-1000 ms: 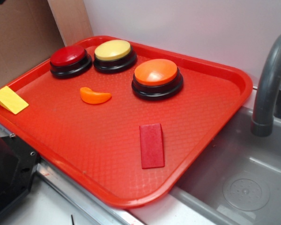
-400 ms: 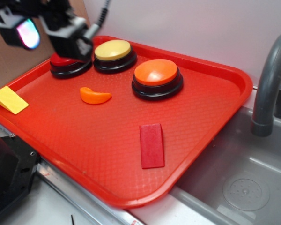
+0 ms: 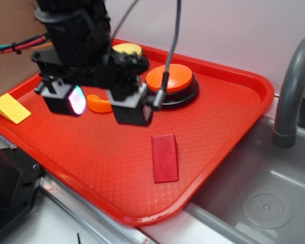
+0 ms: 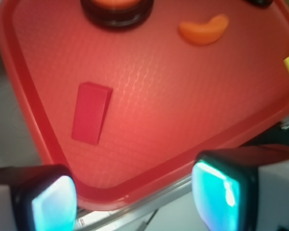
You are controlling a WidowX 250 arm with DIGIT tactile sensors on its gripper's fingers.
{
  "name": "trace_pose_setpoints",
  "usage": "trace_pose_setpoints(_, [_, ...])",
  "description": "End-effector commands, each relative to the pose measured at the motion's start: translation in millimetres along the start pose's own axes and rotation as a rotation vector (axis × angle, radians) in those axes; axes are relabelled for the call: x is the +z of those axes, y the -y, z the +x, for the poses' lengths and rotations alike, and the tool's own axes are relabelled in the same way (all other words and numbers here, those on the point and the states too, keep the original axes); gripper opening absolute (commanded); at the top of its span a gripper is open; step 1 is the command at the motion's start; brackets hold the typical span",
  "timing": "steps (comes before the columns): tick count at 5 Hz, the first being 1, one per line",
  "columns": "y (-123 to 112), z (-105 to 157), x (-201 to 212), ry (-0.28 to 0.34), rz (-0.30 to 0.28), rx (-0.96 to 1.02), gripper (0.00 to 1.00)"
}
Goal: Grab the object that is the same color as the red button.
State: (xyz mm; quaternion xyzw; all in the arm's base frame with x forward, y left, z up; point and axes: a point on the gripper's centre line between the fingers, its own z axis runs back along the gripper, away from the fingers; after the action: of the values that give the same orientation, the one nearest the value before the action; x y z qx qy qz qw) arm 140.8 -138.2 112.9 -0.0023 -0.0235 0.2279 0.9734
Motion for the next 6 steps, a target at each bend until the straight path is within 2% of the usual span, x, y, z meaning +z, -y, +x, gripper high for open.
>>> trace_pose_setpoints(1, [20.6, 42.2, -33.9, -0.012, -0.043, 0.064, 1.00])
trace_pose_setpoints(3, [21.4, 51.6, -73.0, -0.062, -0.033, 0.097, 1.00])
trace_pose_setpoints(5, [24.9, 52.9, -89.6, -0.112, -0.054, 0.121, 0.98])
trace_pose_setpoints(6, [23.4, 53.2, -89.9, -0.123, -0.070, 0.126, 0.00])
